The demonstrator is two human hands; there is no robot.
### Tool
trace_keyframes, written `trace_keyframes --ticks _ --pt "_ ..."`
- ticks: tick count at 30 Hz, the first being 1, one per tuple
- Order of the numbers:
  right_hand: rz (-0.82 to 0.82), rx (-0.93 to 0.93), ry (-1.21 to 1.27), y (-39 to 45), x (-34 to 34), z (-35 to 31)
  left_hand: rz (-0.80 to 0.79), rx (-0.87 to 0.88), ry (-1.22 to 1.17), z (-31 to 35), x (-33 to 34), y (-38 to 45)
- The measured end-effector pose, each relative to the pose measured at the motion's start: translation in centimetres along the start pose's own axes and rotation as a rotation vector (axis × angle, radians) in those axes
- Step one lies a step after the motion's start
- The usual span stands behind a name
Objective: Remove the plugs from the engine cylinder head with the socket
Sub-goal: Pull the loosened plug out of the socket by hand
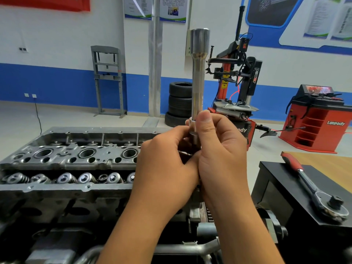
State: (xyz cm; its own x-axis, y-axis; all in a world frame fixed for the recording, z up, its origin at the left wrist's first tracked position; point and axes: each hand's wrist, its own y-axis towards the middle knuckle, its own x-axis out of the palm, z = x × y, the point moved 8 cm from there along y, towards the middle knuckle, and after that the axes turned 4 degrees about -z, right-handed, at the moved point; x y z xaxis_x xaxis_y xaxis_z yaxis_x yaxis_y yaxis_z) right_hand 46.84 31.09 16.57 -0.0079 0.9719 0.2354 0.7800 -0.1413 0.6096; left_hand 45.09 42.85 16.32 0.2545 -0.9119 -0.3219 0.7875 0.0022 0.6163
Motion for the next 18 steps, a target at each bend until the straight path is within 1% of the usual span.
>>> trace_keyframes --ticks 3,7,10,13,18 --pt "0.010 0.010 0.003 0.0 0.0 0.1 0.012 0.016 0.070 0.1 0.2 0.0" --pt "0.034 0.036 0.077 0.1 -0.1 0.1 0.048 0.032 0.141 0.5 0.2 -0.2" --pt "0.015 0.023 0.054 0.0 -0.1 0.0 0.080 0.034 0.208 0.8 0.2 -0.5" --pt "0.027 0.025 0.019 0.1 -0.2 0.1 0.062 0.041 0.238 1.2 0.5 -0.5" --pt "0.046 0.039 -0.001 0.1 -0.1 0.1 0.007 0.027 0.208 1.1 0.6 -0.4"
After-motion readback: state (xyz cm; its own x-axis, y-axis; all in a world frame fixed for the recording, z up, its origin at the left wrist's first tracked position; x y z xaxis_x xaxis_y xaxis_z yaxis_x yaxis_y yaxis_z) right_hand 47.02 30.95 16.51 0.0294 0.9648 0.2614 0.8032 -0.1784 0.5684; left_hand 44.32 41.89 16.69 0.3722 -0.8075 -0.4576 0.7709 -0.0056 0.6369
